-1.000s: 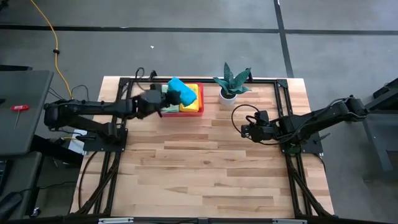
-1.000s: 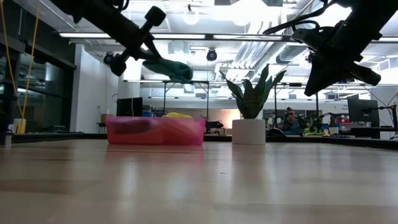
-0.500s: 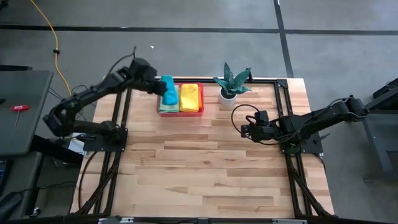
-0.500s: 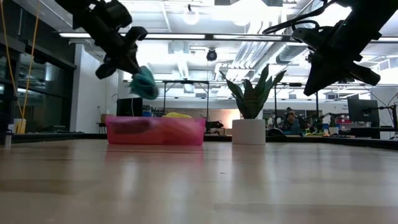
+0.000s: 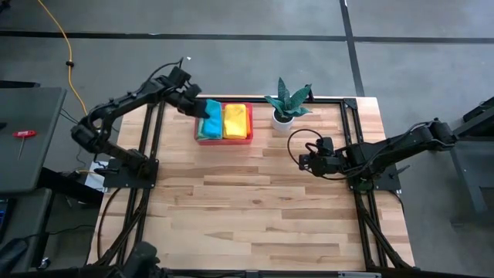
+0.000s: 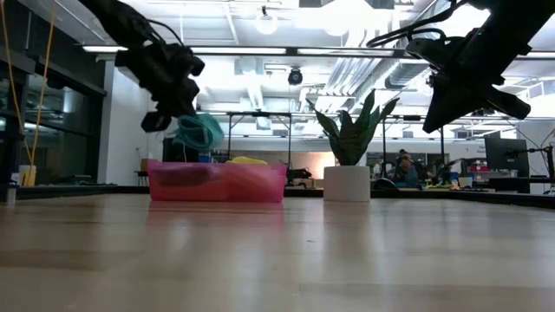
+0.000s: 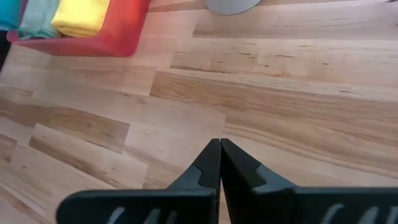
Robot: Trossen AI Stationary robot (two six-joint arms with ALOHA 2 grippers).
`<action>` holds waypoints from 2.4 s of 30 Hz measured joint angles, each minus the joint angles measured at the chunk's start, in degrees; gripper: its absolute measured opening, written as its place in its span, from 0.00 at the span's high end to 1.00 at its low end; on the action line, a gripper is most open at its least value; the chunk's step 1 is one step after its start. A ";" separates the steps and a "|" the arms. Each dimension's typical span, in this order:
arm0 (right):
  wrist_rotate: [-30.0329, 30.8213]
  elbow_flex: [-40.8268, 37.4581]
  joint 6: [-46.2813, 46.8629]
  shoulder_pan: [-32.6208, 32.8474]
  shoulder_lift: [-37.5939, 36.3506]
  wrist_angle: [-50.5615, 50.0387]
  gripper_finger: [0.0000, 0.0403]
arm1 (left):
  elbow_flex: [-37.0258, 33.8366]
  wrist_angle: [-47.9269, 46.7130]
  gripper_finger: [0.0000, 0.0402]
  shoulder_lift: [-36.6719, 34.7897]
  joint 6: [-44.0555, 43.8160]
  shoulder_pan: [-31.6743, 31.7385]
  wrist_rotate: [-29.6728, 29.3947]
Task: Fold microfiber towels
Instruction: Put the blue microfiber towel into the bin
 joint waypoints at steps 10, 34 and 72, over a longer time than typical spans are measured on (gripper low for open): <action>1.16 0.00 2.01 -0.01 0.00 -0.02 1.00 | -0.03 1.26 1.00 4.00 1.59 1.57 -3.71; 2.47 0.00 2.04 -0.02 0.00 0.02 1.00 | -1.22 2.38 0.82 6.79 0.52 -2.37 -23.82; 2.52 0.00 2.18 -0.02 0.00 0.59 1.00 | 10.01 -0.73 1.00 8.51 3.05 -4.25 -30.46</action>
